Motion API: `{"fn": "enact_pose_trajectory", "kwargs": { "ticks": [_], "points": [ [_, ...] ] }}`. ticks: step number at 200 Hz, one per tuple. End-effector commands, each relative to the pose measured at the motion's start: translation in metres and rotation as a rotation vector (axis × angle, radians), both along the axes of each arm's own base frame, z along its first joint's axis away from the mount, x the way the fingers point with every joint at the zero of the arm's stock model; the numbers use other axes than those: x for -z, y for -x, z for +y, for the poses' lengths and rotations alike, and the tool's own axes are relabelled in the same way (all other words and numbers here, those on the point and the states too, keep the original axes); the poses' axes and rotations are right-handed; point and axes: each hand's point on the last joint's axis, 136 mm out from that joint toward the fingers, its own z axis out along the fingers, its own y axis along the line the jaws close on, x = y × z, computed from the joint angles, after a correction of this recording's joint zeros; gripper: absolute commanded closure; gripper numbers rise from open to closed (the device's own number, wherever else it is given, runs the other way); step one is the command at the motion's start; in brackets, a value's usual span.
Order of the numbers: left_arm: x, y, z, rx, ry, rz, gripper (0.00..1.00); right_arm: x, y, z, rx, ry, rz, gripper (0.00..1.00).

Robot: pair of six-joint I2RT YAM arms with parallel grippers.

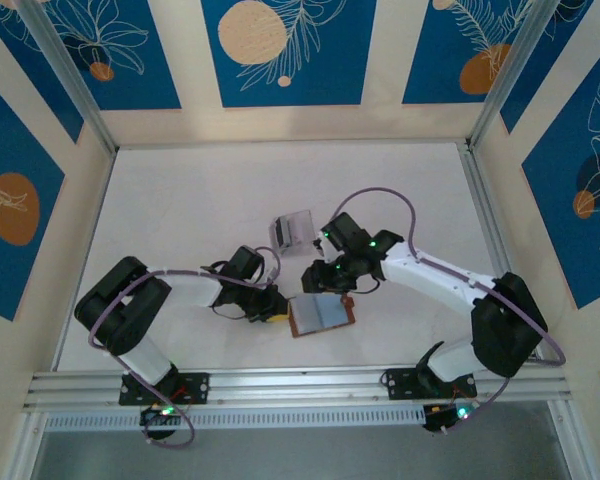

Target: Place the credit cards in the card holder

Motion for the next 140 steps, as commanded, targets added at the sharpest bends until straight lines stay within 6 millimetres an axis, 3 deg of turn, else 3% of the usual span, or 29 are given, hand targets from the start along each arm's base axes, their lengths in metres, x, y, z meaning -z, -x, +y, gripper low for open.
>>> {"fn": "enact_pose_trajectory", "kwargs": {
  "ticks": [1, 16, 31, 63, 89, 140],
  "points": [
    [0.011, 0.001, 0.004, 0.0, -0.022, -0.008, 0.87, 0.022, 0.01, -0.017, 0.03, 0.062, 0.077, 0.67],
    [0.006, 0.0, 0.004, 0.006, -0.018, -0.017, 0.86, 0.029, 0.011, -0.01, 0.007, 0.07, 0.081, 0.79],
    [0.002, -0.001, 0.002, 0.014, -0.013, -0.022, 0.85, 0.035, 0.012, 0.003, -0.025, 0.072, 0.084, 0.83],
    [0.003, -0.003, 0.002, 0.017, -0.02, -0.021, 0.85, 0.059, 0.017, 0.031, -0.1, 0.109, 0.111, 0.83],
    [0.005, -0.003, 0.001, 0.019, -0.022, -0.014, 0.85, 0.08, 0.022, 0.042, -0.119, 0.128, 0.153, 0.83],
    [0.005, -0.004, 0.002, 0.019, -0.027, -0.011, 0.85, 0.08, 0.022, 0.041, -0.117, 0.139, 0.144, 0.78]
  ]
}}
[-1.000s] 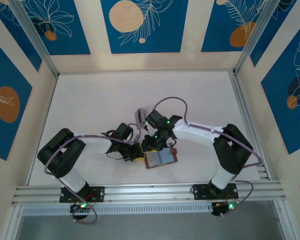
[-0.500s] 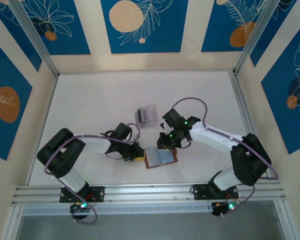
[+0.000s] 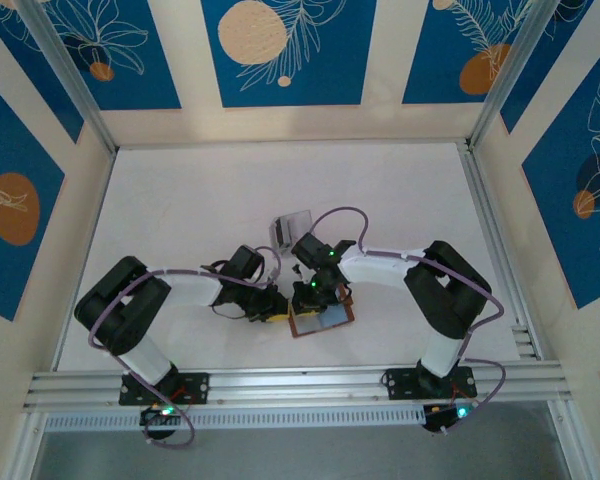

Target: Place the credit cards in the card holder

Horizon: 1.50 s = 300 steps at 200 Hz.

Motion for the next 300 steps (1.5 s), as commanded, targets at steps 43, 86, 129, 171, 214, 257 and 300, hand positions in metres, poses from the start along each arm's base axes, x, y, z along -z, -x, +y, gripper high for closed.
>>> {"fn": "enact_pose_trajectory", "kwargs": {
  "ticks": [43, 86, 129, 171, 214, 257, 300],
  "points": [
    [-0.011, -0.013, 0.013, -0.027, -0.016, -0.031, 0.85, -0.021, -0.011, -0.011, 0.026, 0.021, -0.066, 0.67],
    [-0.04, -0.022, 0.036, -0.059, -0.025, -0.077, 0.83, -0.049, -0.026, -0.03, 0.054, 0.031, -0.132, 0.55],
    [-0.077, -0.04, 0.067, -0.126, -0.031, -0.154, 0.81, -0.077, -0.055, -0.04, 0.074, -0.001, -0.21, 0.47],
    [-0.121, -0.081, 0.078, -0.18, -0.003, -0.259, 0.8, -0.102, -0.106, -0.032, 0.089, -0.089, -0.269, 0.48],
    [-0.147, -0.147, 0.07, -0.234, 0.064, -0.309, 0.81, -0.117, -0.168, -0.013, 0.102, -0.161, -0.299, 0.54],
    [-0.144, -0.197, 0.055, -0.232, 0.093, -0.297, 0.81, -0.101, -0.208, -0.005, 0.108, -0.161, -0.262, 0.58],
    [-0.121, -0.219, 0.043, -0.225, 0.109, -0.246, 0.81, -0.079, -0.22, -0.002, 0.103, -0.142, -0.23, 0.58]
  ]
}}
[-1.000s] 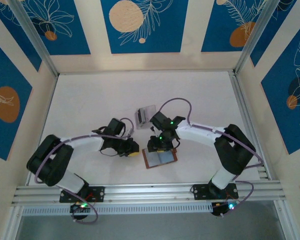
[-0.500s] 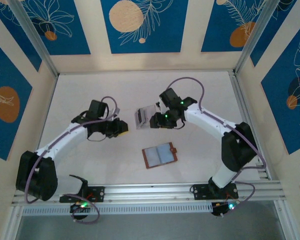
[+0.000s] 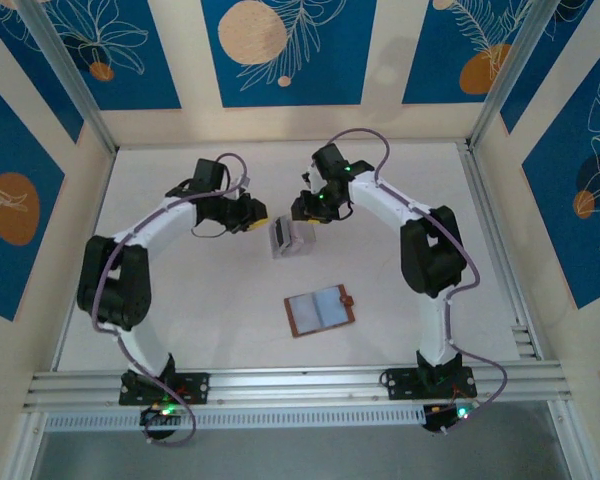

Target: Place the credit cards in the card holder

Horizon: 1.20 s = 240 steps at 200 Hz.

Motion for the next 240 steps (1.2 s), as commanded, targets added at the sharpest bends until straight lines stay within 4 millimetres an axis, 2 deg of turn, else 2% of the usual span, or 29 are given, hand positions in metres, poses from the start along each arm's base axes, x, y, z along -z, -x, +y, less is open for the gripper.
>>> {"fn": "enact_pose_trajectory", "kwargs": {
  "ticks": [1, 38, 102, 157, 203, 240],
  "points": [
    [0.002, -0.01, -0.007, 0.021, 0.045, 0.01, 0.81, 0.0, 0.003, 0.005, -0.039, -0.013, 0.029, 0.58],
    [0.025, -0.015, -0.014, 0.028, 0.052, 0.053, 0.81, 0.012, 0.002, 0.009, -0.054, -0.013, 0.059, 0.59],
    [0.048, -0.012, -0.02, 0.036, 0.051, 0.092, 0.81, 0.009, 0.003, 0.021, -0.082, -0.076, 0.083, 0.61],
    [0.051, -0.011, -0.021, 0.037, 0.052, 0.096, 0.81, 0.006, -0.003, 0.007, -0.044, 0.063, 0.012, 0.64],
    [0.05, -0.011, -0.021, 0.036, 0.055, 0.093, 0.81, 0.015, -0.002, 0.008, -0.048, 0.094, 0.033, 0.63],
    [0.05, -0.011, -0.021, 0.036, 0.057, 0.094, 0.81, 0.021, -0.001, 0.018, -0.066, 0.049, 0.066, 0.63]
  ]
}}
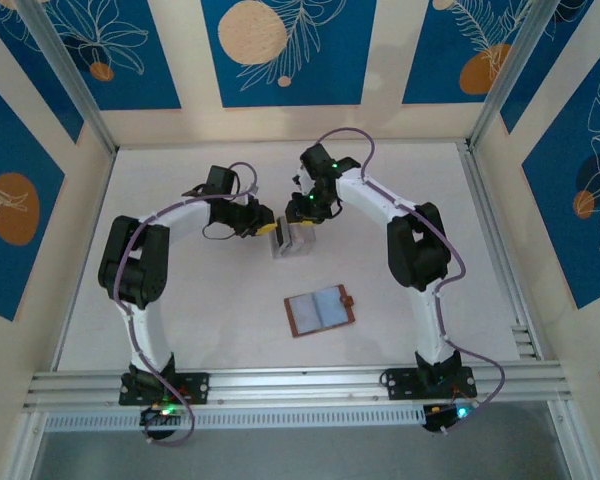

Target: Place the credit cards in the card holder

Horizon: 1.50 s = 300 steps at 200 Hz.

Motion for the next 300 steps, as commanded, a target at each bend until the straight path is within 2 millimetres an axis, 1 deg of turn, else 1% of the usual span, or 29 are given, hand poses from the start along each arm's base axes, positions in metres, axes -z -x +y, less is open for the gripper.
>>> {"fn": "enact_pose_trajectory", "kwargs": {
  "ticks": [1, 22, 34, 69, 90, 115, 162, 182, 214, 252, 283, 300],
  "points": [
    [0.003, 0.003, -0.005, 0.015, 0.024, 0.022, 0.81, 0.01, 0.005, 0.006, -0.022, -0.011, 0.052, 0.63],
    [0.004, 0.003, -0.005, 0.014, 0.025, 0.023, 0.81, 0.01, 0.005, 0.008, -0.024, -0.003, 0.051, 0.63],
    [0.003, 0.003, -0.006, 0.015, 0.026, 0.019, 0.81, 0.008, 0.002, 0.004, -0.014, 0.017, 0.034, 0.64],
    [0.006, 0.003, -0.006, 0.016, 0.025, 0.027, 0.81, -0.011, 0.004, 0.003, -0.025, 0.008, -0.025, 0.64],
    [0.005, 0.003, -0.006, 0.015, 0.026, 0.024, 0.81, -0.017, 0.004, 0.001, -0.024, 0.024, -0.057, 0.64],
    [0.006, 0.002, -0.006, 0.014, 0.024, 0.024, 0.81, -0.015, 0.002, -0.003, -0.021, 0.059, -0.06, 0.64],
    [0.007, 0.003, -0.006, 0.015, 0.026, 0.027, 0.81, -0.001, 0.002, -0.009, -0.018, 0.11, -0.039, 0.64],
    [0.007, 0.002, -0.006, 0.013, 0.027, 0.028, 0.81, 0.004, 0.004, -0.007, -0.025, 0.106, -0.022, 0.64],
    [0.009, 0.002, -0.006, 0.012, 0.027, 0.032, 0.81, 0.007, 0.007, 0.005, -0.049, 0.06, 0.005, 0.63],
    [0.013, 0.003, -0.007, 0.014, 0.028, 0.039, 0.81, 0.006, 0.01, 0.016, -0.077, 0.018, 0.028, 0.64],
    [0.014, 0.002, -0.007, 0.013, 0.033, 0.04, 0.81, 0.005, 0.01, 0.017, -0.078, 0.009, 0.036, 0.64],
    [0.015, 0.002, -0.007, 0.013, 0.034, 0.041, 0.81, 0.004, 0.012, 0.021, -0.085, -0.017, 0.046, 0.64]
  ]
}}
